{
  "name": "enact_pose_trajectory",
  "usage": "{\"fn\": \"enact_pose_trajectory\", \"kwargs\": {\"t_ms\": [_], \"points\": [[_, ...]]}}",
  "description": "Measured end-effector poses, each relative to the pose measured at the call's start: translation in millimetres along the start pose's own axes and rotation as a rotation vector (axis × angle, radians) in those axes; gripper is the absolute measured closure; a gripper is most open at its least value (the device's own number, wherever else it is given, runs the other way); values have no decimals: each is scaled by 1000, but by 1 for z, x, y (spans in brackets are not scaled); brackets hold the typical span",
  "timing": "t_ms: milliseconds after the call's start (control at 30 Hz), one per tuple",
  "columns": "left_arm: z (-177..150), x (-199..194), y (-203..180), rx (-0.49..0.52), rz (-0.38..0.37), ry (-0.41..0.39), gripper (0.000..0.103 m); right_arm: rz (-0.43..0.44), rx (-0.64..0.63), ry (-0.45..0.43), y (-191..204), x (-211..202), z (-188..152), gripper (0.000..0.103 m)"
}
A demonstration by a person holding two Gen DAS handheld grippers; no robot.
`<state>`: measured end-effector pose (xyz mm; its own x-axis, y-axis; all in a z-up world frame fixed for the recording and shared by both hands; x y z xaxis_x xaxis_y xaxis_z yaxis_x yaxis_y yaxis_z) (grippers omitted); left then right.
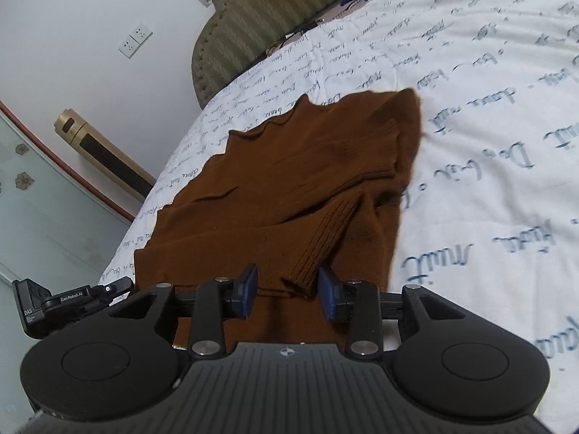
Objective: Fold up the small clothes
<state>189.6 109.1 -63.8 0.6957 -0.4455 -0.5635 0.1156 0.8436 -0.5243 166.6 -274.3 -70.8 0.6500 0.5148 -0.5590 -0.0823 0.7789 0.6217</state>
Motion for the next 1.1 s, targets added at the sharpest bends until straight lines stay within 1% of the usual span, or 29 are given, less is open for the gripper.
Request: {"fn": "enact_pose_trajectory", "kwargs": {"t_ms": [33, 200, 267, 433, 533, 567, 600, 667, 700, 800, 900, 1033, 1100], "points": [[0, 2, -1, 6, -7, 8, 97, 0, -2, 3, 2, 3, 0, 63], [3, 16, -1, 14, 9, 13, 96, -7, -1, 1, 5, 8, -1, 63], [4, 22, -2, 4, -5, 21, 96, -5, 15, -5, 3, 9, -1, 63], [12, 40, -5, -78, -80, 68, 96, 3, 61, -7, -4, 12, 2, 63], [15, 53, -1, -128, -74, 109, 96, 7, 74, -6, -5, 16, 2, 64], [15, 55, 2, -136, -52, 115, 96, 5, 73, -4, -5, 17, 2, 66], [16, 56, 3, -144, -45, 109, 98, 7, 73, 0, -5, 18, 1, 72], [16, 54, 4, -143, -50, 110, 99, 6, 69, 3, -5, 18, 1, 77], [16, 53, 4, -143, -52, 108, 99, 6, 66, 4, -5, 18, 1, 82], [17, 50, 7, -174, -81, 110, 99, 10, 64, -8, -6, 15, 3, 87], [19, 49, 11, -247, -143, 123, 99, 22, 72, -22, -4, 12, 4, 89], [24, 44, 16, -326, -206, 124, 99, 34, 49, -37, 4, 6, 5, 90], [25, 42, 18, -353, -225, 125, 99, 49, 49, -46, 9, 3, 7, 90]]}}
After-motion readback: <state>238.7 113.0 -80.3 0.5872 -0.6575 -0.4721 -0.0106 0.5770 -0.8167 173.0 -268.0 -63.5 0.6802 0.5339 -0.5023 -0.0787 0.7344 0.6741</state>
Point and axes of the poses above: each gripper's, at about its wrist camera, not at the fingertips, and x roughly the way its jaws point, y to its left, z to its top, the point moved 9 cm from there along x, roughly the way its jaws point, and after that the axes turned 1 degree about -y, right-handed, at the moved point
